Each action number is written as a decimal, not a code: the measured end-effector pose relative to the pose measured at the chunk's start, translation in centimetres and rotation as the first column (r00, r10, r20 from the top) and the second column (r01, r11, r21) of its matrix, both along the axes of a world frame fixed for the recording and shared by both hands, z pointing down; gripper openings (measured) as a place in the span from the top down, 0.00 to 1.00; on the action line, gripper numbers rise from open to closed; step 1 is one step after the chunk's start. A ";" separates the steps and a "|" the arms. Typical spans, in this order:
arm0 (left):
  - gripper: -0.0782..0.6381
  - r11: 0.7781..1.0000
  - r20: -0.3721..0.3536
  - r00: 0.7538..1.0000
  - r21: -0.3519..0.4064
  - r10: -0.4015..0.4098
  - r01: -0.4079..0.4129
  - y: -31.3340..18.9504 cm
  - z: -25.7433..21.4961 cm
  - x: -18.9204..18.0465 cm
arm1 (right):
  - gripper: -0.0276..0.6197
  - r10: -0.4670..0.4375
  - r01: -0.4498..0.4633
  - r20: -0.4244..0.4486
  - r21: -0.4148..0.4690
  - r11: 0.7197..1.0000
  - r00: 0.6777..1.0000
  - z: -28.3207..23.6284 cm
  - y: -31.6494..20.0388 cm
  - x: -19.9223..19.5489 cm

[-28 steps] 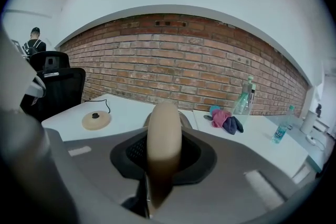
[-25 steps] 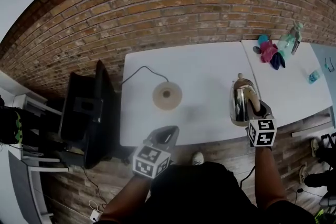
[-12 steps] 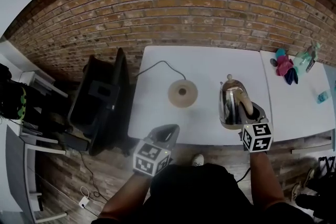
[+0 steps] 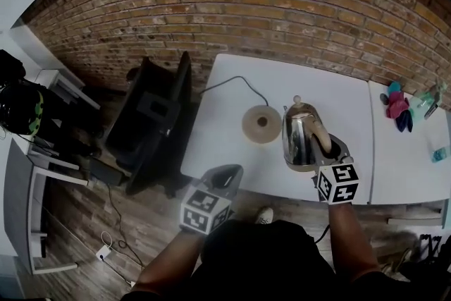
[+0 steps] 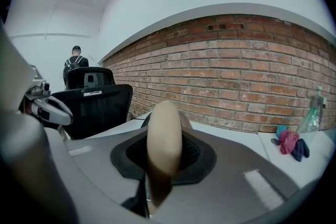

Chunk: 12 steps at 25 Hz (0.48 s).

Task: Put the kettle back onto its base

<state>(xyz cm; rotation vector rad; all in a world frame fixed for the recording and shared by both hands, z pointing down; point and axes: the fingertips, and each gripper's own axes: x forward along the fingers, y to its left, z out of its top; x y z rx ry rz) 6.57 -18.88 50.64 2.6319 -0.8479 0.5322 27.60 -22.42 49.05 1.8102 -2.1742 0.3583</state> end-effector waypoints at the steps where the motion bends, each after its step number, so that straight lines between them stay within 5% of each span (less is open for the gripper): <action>1: 0.89 1.000 0.002 1.000 -0.003 -0.009 0.009 -0.1 0.2 -0.3 | 0.82 -0.012 0.012 0.002 0.001 1.000 1.000 0.0 -0.4 -0.5; 12: 0.89 0.995 -0.007 0.995 -0.006 -0.104 0.104 -1.0 0.3 -3.4 | 0.82 -0.103 0.102 0.022 0.009 0.995 0.994 -0.1 -4.7 -4.9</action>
